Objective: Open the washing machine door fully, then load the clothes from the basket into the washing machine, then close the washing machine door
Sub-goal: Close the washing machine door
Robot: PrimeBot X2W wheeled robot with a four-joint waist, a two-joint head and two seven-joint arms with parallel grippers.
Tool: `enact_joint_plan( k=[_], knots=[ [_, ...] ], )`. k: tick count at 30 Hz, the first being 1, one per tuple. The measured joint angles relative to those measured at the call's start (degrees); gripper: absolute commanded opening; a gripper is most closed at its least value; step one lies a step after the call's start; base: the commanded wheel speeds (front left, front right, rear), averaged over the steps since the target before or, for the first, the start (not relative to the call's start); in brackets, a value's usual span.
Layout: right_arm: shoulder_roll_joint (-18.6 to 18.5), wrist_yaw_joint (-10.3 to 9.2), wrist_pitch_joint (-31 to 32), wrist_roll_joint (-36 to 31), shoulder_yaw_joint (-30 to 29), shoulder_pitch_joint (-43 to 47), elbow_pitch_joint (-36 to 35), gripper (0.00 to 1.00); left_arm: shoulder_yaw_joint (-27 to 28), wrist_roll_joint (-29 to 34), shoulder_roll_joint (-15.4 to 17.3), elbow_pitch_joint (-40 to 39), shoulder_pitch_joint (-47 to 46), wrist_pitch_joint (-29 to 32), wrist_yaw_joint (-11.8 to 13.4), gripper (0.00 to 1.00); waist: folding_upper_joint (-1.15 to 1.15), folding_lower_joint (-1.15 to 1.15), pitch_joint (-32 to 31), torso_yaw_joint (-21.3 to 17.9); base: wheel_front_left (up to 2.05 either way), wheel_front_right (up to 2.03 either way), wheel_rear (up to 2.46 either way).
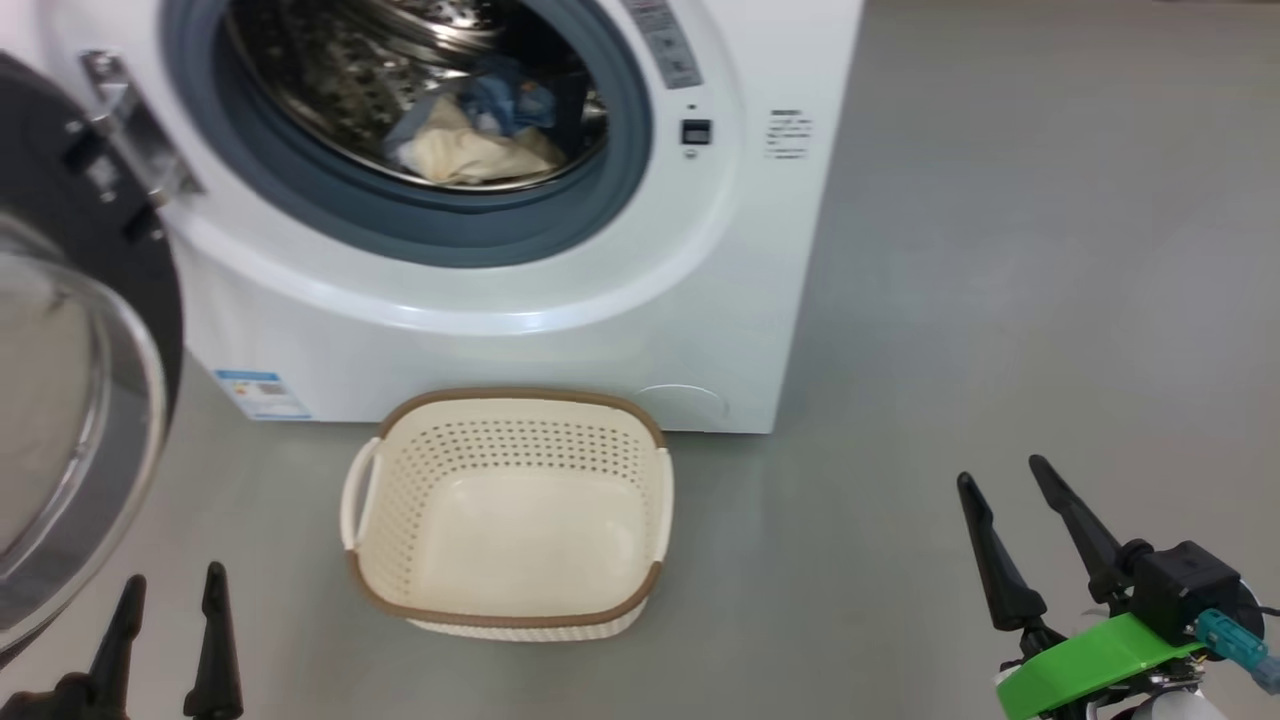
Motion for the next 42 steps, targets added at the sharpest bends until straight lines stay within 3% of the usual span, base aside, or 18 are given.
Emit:
enact_joint_plan(
  k=[28,42],
  knots=[
    [-2.9,0.0,0.0,0.4,5.9,-3.1,1.6,1.0,6.4,1.5,-5.5,-2.0,2.0,0.0,0.0,1.0,0.0,0.0,1.1,21.2,0.0,0.0,0.0],
    [-3.0,0.0,0.0,1.4,7.5,-4.1,2.4,1.0,7.5,2.3,-6.4,-2.8,2.0,0.0,0.0,1.0,0.0,0.0,1.7,27.1,0.0,0.0,0.0]
  ],
)
